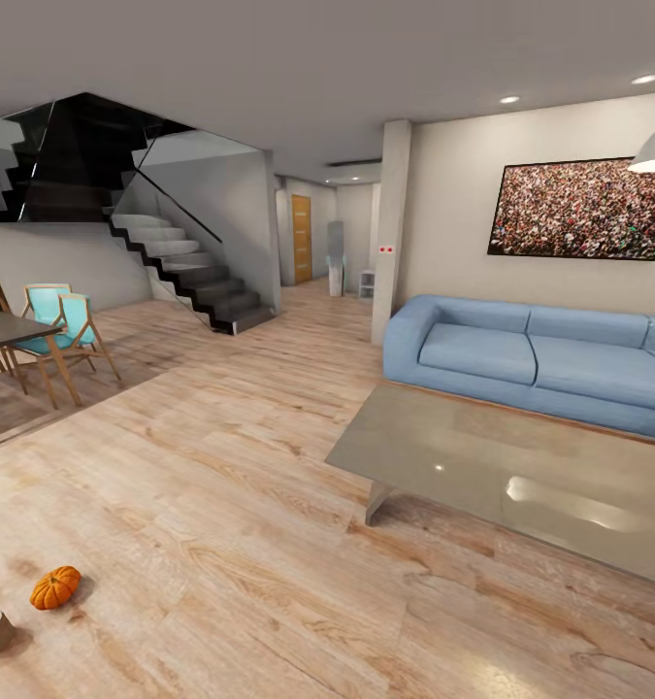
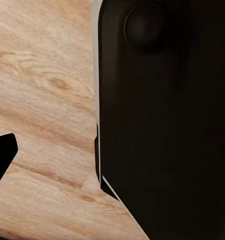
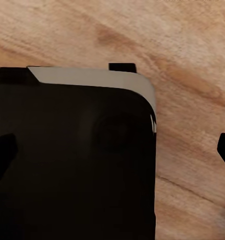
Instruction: Place each of the two pumpkins and all three candles from the living room inside a cabinet in the living room (use any cabinet), then make sure every cabinet is closed, and position the cauldron so it is next to a table in the living room.
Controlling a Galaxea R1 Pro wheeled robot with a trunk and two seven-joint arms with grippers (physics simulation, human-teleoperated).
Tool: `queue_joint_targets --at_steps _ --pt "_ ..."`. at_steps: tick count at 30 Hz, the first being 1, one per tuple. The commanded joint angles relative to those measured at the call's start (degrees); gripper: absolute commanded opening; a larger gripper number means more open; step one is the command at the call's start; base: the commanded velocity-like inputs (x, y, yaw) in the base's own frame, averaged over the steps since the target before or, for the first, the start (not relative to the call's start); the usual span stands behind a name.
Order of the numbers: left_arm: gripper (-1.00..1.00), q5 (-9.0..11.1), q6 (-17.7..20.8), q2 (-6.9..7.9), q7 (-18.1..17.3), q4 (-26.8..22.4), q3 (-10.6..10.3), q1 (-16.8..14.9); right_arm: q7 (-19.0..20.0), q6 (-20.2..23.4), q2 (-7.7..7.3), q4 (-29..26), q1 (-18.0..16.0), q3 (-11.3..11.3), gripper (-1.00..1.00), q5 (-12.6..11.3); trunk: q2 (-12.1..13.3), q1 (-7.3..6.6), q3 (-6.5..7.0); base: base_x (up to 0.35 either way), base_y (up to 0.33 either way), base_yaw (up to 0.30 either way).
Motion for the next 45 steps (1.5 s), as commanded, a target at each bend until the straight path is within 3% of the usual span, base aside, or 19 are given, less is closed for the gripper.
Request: queue_joint_targets --at_steps 1,14,22,45 --pt "1.00 0.0 0.0 0.00 0.0 0.0 0.0 0.0 0.0 0.0 0.12 0.0 0.0 0.1 1.00 0.1 0.0 0.00 0.00 0.000 0.000 0.000" --pt "1.00 0.3 0.0 -0.96 -0.1 -1.0 0.0 0.0 0.2 0.0 -0.05 -0.2 0.0 0.3 1.00 0.3 0.0 0.00 0.00 0.000 0.000 0.000" --pt "1.00 0.4 0.0 -2.49 -0.5 -5.3 0.1 0.0 0.2 -0.1 0.04 -5.4 -0.1 0.4 1.00 0.5 0.0 0.00 0.00 0.000 0.000 0.004" --pt "1.00 0.5 0.0 -2.13 -0.4 -5.6 0.2 0.0 0.2 -1.7 0.01 -5.8 -0.1 0.6 1.00 0.8 0.0 0.00 0.00 0.000 0.000 0.287"
